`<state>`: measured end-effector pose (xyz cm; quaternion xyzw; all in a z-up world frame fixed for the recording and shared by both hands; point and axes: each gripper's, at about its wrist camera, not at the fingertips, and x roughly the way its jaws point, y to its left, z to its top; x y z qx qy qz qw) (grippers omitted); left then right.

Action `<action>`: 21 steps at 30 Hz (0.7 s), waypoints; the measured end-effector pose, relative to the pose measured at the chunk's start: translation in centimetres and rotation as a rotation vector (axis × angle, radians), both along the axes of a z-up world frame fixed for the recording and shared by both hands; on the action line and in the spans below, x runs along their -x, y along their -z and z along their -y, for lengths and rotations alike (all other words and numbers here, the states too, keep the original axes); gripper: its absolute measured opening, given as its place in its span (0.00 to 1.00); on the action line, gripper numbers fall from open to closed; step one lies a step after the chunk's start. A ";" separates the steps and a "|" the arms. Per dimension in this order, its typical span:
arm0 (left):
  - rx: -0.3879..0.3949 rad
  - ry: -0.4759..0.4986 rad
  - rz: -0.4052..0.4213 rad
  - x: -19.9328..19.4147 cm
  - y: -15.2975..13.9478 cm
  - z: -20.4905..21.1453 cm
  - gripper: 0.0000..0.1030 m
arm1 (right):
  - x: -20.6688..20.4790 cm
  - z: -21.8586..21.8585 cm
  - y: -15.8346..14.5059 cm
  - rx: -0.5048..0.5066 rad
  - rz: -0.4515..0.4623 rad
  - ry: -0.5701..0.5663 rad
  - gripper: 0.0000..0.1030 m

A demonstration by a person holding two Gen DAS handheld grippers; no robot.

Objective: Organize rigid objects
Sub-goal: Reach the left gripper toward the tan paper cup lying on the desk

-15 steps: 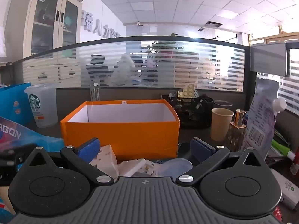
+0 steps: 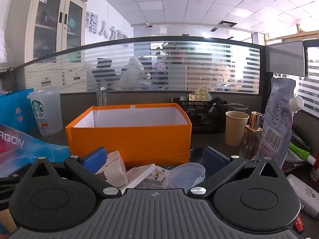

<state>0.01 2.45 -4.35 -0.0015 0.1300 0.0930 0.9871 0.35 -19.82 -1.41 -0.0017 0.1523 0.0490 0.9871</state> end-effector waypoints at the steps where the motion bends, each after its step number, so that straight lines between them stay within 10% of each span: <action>1: 0.020 -0.003 0.004 -0.7 0.1 -0.4 1.00 | 0.0 0.0 0.0 0.002 0.001 0.000 1.00; 14: 0.231 0.024 -0.035 0.1 1.1 -2.6 1.00 | -0.5 0.4 0.7 -0.004 -0.016 -0.015 1.00; 21: 0.083 0.185 -0.073 0.9 1.4 0.4 1.00 | -0.8 1.0 1.1 -0.012 -0.036 -0.010 1.00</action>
